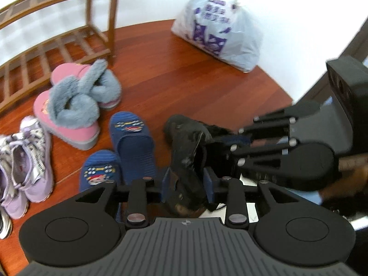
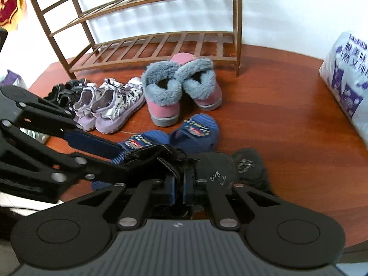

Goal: Organize scattered shoes
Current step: 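Grasp the second black strapped shoe with the right tool, then lift the black strapped shoe and carry it beside the sneaker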

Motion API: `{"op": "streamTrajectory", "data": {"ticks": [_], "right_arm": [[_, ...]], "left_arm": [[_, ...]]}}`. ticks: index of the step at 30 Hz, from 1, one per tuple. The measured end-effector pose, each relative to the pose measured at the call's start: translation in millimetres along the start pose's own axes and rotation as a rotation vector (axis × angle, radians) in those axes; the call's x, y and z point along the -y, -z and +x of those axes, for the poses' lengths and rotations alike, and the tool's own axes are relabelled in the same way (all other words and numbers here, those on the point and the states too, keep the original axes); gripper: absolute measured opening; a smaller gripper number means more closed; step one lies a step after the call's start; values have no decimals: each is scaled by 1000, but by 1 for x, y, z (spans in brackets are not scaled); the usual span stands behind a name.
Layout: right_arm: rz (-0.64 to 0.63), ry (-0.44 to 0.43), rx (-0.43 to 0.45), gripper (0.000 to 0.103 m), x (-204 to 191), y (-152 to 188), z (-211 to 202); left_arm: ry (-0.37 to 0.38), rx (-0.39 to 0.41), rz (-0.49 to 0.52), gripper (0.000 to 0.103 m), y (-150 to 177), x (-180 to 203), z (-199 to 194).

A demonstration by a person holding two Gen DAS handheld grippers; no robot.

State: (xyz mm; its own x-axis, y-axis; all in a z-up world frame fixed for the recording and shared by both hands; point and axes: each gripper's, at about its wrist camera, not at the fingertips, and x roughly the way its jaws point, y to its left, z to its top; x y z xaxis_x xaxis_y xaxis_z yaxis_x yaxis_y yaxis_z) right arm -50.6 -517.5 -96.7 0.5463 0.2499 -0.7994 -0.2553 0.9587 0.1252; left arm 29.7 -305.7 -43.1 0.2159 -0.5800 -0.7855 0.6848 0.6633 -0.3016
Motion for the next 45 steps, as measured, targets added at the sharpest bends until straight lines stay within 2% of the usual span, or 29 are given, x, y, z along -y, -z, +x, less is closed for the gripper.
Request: {"op": "streamTrajectory", "data": {"ticks": [4,10,18,22,28,39,45], "right_arm": [[-93,39,-12,7,20,-5,-18],[-254,70,-50,7,61,-10,-38],[-426,61,-140,7,108,-9,-32],[-566,53,-182,6,128,-2,-16],[-720,47,-215,5,137,9,8],[-928,67,-199,5,142,17,32],[-978,12,-201,5,131,34,54]], "left_arm": [[1,-19,-26,37,1,1,5],[-74,-34,-121,37,0,-1,21],[-145,-32,-209,39,1,0,38],[-176,-32,-238,39,1,0,43],[-230,-37,-274,39,5,0,42],[-284,-38,-323,39,12,-4,38],[-295,-47,-329,42,12,-7,39]]}}
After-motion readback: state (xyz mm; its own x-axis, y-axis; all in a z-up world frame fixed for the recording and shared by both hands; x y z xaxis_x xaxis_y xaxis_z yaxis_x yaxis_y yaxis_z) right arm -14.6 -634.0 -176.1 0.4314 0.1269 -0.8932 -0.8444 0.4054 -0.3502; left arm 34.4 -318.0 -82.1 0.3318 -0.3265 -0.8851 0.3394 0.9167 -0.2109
